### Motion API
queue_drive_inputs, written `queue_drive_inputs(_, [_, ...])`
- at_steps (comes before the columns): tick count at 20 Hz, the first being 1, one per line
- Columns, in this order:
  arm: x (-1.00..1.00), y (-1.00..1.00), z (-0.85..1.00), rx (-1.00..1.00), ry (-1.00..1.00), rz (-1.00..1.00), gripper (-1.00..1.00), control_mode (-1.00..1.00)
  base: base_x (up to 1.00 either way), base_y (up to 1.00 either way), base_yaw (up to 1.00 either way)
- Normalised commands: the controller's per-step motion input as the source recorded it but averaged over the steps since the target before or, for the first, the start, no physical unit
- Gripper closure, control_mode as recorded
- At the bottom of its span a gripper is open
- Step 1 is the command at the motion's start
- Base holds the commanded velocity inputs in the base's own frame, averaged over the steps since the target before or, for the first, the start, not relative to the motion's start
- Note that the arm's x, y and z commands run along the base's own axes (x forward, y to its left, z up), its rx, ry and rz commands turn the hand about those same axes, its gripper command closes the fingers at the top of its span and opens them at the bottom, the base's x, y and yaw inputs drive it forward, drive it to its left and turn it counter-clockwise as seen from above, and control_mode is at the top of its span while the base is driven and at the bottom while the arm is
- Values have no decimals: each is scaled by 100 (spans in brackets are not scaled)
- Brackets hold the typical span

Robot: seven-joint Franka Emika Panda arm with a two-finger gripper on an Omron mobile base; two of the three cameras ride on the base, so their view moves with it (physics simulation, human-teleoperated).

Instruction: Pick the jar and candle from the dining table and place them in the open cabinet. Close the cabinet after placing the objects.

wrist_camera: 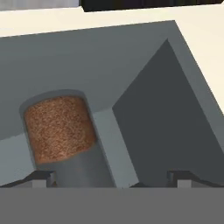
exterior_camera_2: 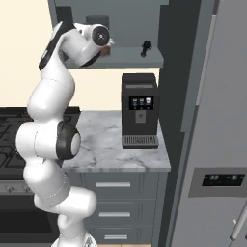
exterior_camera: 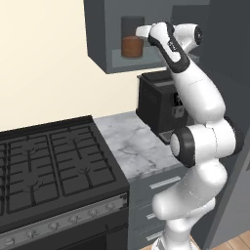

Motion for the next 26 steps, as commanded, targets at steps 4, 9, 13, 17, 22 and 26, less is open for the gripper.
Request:
queue_drive_inputs(4, [-72,5,-88,-37,-10,8,-100,-100,0,0,0])
queue_drive_inputs(9, [-81,1,-85,-40,-11,11,-100,-100,0,0,0])
queue_drive_inputs(13, [-79,0,-58,-35,-9,7,-100,-100,0,0,0])
queue_drive_inputs(17, [-41,0,-81,-39,-2,6,-100,-100,0,0,0])
queue_drive_inputs(22, [-7,0,-79,-42,0,2,-100,-100,0,0,0])
queue_drive_inputs(26, [0,0,-69,-49,0,0,-100,-100,0,0,0])
